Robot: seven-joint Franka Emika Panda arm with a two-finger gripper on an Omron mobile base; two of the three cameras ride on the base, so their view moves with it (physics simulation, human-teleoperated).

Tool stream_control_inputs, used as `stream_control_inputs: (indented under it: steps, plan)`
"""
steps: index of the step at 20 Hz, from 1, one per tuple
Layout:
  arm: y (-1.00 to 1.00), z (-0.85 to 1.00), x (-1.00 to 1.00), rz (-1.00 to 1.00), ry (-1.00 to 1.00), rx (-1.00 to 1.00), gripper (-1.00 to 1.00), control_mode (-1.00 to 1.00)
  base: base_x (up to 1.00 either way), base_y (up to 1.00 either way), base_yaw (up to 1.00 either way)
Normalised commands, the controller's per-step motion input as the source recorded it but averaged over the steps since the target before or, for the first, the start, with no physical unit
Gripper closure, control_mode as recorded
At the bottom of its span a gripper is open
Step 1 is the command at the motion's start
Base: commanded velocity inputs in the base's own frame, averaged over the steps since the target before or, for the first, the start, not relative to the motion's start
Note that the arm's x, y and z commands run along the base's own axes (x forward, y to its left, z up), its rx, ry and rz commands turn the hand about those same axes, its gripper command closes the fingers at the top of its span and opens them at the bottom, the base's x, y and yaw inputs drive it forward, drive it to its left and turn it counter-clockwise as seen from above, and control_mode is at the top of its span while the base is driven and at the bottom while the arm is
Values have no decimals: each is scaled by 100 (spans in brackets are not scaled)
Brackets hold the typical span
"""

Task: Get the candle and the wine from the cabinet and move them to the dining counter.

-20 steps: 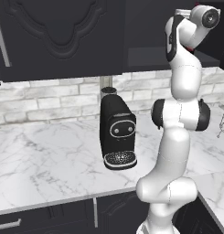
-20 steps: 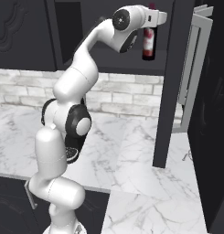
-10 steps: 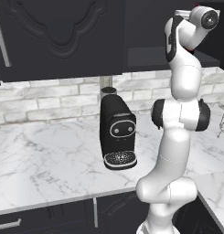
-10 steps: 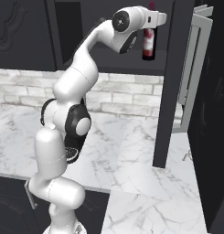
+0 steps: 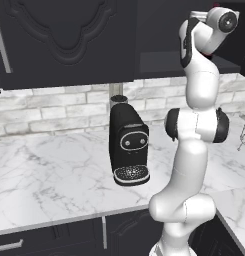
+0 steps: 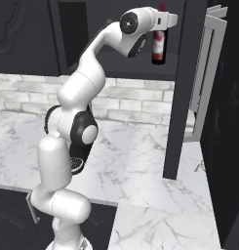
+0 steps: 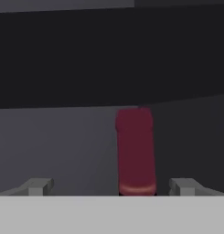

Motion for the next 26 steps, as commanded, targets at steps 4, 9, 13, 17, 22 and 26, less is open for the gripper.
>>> stream_control_inputs:
  steps: [4, 9, 13, 17, 22, 26]
  plan:
    - [0, 0, 9, 0, 0, 0, -100, -100, 0, 0, 0]
    - [0, 0, 6, 0, 0, 0, -100, -100, 0, 0, 0]
    - [0, 0, 5, 0, 1, 0, -100, -100, 0, 0, 0]
    - [0, 0, 4, 0, 0, 0, -100, -100, 0, 0, 0]
    - [0, 0, 2, 0, 0, 0, -100, -100, 0, 0, 0]
    - [0, 0, 0, 0, 0, 0, -100, -100, 0, 0, 0]
